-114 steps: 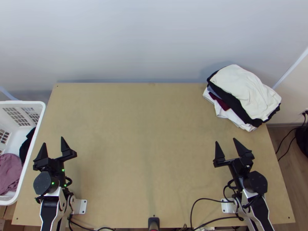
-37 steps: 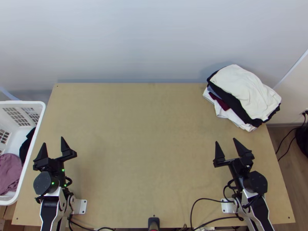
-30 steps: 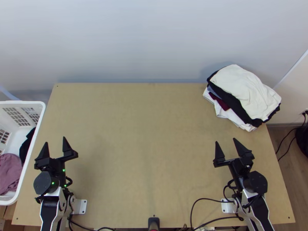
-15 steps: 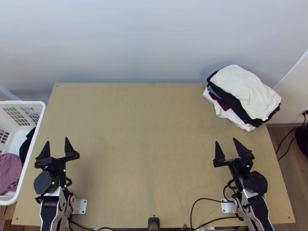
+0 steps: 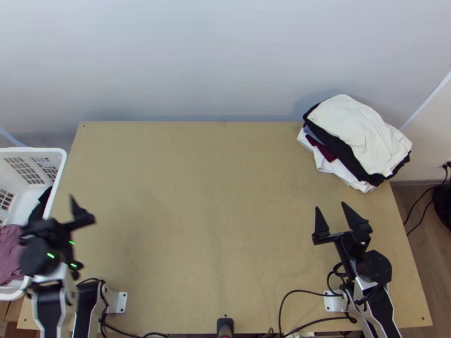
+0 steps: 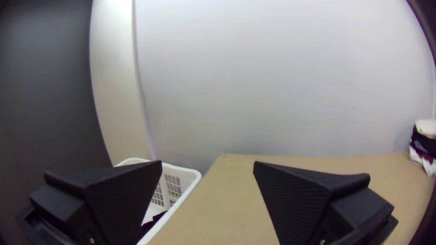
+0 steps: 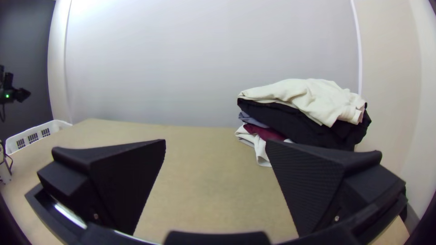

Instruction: Fold the t-shirt

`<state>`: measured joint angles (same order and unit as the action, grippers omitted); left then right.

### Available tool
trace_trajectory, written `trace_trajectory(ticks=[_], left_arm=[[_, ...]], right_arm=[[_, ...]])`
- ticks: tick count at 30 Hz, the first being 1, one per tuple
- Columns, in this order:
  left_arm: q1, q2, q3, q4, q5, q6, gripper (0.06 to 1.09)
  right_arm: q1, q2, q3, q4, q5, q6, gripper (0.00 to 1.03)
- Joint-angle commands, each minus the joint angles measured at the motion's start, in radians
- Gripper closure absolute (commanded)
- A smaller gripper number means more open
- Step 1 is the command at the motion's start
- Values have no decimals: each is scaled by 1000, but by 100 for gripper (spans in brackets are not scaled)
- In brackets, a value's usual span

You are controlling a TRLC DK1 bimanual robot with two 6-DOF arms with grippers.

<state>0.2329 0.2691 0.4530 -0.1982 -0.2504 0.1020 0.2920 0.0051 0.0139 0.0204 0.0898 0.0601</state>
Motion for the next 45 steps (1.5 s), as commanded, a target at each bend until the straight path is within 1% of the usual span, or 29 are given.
trace_trajectory(ticks=[1,4,6,9,11,12,17,18,22,28,33,34,36,45], left_arm=[[97,159,205,-101,17,-94,11],[213,275,343,-172,96,-120,11],[325,354,415,-196,180,-127,11],[528,499,520,-241,355,-136,11],[631,605,579,-247,422,-133,11],[655,657,601,-247,438,-124,11],[787,909,714,-248,448,-53,11],[809,958,740,-265,461,-38,11],[872,1161,885,-391,464,24,11],[924,1411,1030,-415,464,88,11],[967,1661,1213,-486,462,99,11],[974,1708,1245,-488,459,104,11],[984,1803,1316,-489,415,108,11],[1019,2139,1555,-481,375,148,11]], right_arm=[[-2,-7,-8,-17,1,17,3],[-2,-7,-8,-17,1,17,3],[-2,-7,-8,-17,-1,17,3],[-2,-7,-8,-17,1,17,3],[-1,-7,-8,-17,1,17,3],[-2,-7,-8,-17,1,17,3],[-2,-7,-8,-17,1,17,3],[-2,-7,-8,-17,1,17,3],[-2,-7,-8,-17,1,17,3],[-2,-7,-8,-17,1,17,3],[-2,-7,-8,-17,-1,17,3],[-1,-7,-8,-17,1,17,3],[-2,-7,-8,-17,1,17,3],[-2,-7,-8,-17,1,17,3]])
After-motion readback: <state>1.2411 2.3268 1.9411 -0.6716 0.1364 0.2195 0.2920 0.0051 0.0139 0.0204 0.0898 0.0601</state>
